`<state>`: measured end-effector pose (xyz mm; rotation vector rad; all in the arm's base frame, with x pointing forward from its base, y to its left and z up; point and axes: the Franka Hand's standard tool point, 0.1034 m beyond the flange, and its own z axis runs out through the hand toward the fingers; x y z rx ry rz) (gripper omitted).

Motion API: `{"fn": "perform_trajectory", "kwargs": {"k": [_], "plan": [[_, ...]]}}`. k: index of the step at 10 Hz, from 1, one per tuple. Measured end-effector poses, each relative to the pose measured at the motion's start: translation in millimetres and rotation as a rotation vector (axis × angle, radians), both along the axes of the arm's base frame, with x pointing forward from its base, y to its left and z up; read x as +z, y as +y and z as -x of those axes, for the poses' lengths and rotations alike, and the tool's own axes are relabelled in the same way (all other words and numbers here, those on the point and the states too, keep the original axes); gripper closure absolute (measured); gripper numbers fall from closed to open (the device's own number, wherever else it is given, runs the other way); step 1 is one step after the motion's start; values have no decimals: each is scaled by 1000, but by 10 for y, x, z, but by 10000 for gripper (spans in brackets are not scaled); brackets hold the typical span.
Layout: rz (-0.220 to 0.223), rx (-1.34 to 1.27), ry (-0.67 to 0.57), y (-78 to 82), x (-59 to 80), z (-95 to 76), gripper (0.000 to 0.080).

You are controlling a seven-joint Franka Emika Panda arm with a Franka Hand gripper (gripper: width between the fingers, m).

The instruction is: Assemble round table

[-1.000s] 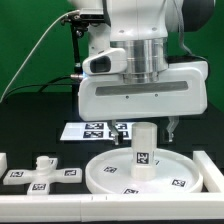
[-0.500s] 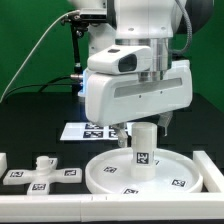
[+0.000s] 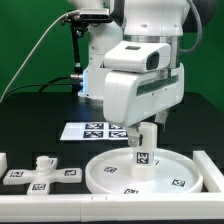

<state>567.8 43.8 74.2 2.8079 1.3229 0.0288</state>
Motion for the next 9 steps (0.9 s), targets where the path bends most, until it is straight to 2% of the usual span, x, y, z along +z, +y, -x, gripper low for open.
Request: {"fn": "perform_trajectory", "kwargs": {"k": [1,2,4,6,9], "plan": [[-2,-32,-1,0,0,0,286],[-5,-116,-3,2,1,0,396],[-13,-263,-18,6,1,-12,396],[-39,-484,-49,7,5,-34,396],[-73,-912,-53,-35,2,-39,395]]}}
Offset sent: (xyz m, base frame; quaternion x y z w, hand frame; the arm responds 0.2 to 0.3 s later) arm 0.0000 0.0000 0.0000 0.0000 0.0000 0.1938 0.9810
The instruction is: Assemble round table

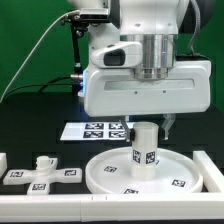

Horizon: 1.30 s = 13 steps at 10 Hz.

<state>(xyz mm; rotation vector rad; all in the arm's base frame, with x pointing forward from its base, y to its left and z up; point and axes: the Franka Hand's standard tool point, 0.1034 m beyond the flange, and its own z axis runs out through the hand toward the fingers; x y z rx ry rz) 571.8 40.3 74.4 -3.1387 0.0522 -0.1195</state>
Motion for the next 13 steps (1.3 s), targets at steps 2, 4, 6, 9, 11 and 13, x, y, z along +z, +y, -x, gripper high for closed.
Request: {"fn": "perform_trajectory", "kwargs": {"k": [2,4,6,9,11,13], "plan": [[-16,-109,0,-16,-2,2,395],[-29,-222,2,-27,-5,6,394],[-60,-464,2,-49,-11,25,394],[-129,-903,10,-66,-22,53,394],[-171,-1135,32,-71,-26,69,393],[-195,-1287,49,-72,-28,79,392]]}}
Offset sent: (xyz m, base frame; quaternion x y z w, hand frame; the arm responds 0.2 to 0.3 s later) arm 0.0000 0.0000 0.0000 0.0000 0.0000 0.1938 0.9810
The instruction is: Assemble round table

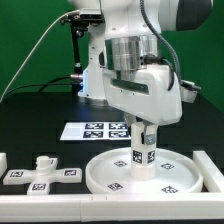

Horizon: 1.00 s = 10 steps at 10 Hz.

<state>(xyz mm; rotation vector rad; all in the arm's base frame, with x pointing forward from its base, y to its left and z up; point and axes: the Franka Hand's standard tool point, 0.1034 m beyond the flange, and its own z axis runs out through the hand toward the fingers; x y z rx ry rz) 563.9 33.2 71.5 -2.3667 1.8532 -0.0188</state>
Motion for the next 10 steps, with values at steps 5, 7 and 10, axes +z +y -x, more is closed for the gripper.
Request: {"fn": "perform_trajectory", "kwargs": {"k": [5,7,10], "plan": [[-47,-302,50,14,-1,13,392],[-37,-349,92,22,34,-17,392],[-83,-677,107,20,-6,9,392]]}}
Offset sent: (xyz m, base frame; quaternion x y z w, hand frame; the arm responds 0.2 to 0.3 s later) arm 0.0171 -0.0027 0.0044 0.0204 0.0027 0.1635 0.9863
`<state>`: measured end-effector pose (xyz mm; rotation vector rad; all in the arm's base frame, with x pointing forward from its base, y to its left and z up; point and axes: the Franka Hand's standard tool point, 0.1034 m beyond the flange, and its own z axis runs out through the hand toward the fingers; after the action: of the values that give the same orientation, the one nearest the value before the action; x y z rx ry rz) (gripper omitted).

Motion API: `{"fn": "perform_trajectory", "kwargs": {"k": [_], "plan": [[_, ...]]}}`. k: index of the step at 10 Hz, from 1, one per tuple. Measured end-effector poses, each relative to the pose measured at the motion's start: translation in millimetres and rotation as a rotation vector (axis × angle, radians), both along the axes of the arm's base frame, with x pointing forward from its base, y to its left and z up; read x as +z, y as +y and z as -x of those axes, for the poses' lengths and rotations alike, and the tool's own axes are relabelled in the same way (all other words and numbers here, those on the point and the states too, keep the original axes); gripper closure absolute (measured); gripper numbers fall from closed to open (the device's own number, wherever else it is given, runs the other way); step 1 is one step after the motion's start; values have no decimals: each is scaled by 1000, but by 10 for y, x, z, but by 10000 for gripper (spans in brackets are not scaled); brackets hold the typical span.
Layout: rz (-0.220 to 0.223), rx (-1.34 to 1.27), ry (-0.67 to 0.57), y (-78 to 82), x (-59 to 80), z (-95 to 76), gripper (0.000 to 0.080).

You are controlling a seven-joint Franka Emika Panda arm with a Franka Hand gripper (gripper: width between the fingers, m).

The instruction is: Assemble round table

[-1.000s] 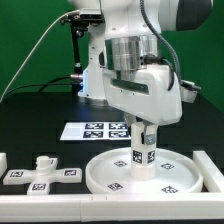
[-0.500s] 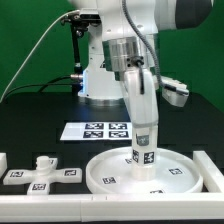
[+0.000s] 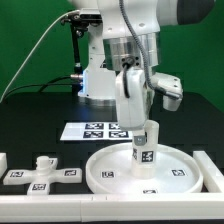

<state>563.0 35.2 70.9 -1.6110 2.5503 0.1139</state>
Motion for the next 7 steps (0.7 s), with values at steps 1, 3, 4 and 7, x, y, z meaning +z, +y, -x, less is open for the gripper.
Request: {"fn": "perform_trajectory", "kwargs": {"k": [1,3,4,7], "plan": [[5,-110,-5,21,1,-2,392],[5,-164,-5,27,11,-4,392],[2,-159,-8,25,12,-4,392],[-2,-134,-13,48,21,-5,216]]}}
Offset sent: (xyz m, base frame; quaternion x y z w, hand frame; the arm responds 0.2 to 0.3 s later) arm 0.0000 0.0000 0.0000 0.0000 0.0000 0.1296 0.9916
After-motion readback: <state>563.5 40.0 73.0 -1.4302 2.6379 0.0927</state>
